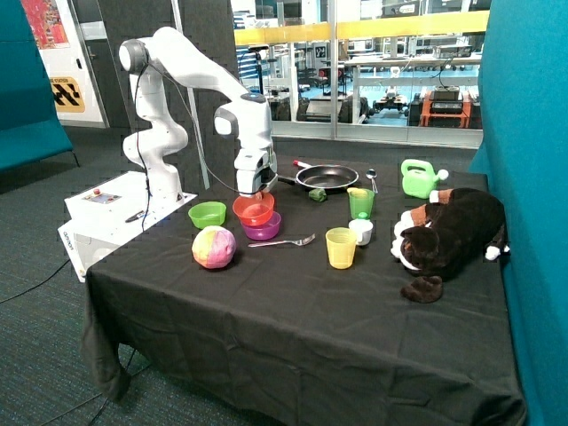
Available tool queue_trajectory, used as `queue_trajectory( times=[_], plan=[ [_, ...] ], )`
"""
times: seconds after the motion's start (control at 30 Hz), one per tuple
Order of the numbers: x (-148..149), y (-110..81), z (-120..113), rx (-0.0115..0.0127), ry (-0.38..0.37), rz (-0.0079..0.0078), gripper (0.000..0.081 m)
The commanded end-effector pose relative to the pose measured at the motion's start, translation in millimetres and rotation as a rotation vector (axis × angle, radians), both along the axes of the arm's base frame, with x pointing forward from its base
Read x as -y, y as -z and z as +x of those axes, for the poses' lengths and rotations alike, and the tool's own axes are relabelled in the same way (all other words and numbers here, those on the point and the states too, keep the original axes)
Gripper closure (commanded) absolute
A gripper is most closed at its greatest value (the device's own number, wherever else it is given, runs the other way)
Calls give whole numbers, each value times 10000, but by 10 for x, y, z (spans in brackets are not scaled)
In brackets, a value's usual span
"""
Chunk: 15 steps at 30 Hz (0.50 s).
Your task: Stack the bowls
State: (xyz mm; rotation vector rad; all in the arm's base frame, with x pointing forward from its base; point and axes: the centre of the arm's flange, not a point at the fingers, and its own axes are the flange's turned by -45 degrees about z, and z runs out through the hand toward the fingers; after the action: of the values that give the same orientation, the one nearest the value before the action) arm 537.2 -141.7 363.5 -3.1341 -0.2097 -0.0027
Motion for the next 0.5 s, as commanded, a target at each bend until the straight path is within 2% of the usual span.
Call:
queue_trajectory(
  times=[0.0,0.47],
  plan=[
    [-91,80,80,-17,-267,-7,808],
    [-155,111,71,-17,-342,-7,808]
  ],
)
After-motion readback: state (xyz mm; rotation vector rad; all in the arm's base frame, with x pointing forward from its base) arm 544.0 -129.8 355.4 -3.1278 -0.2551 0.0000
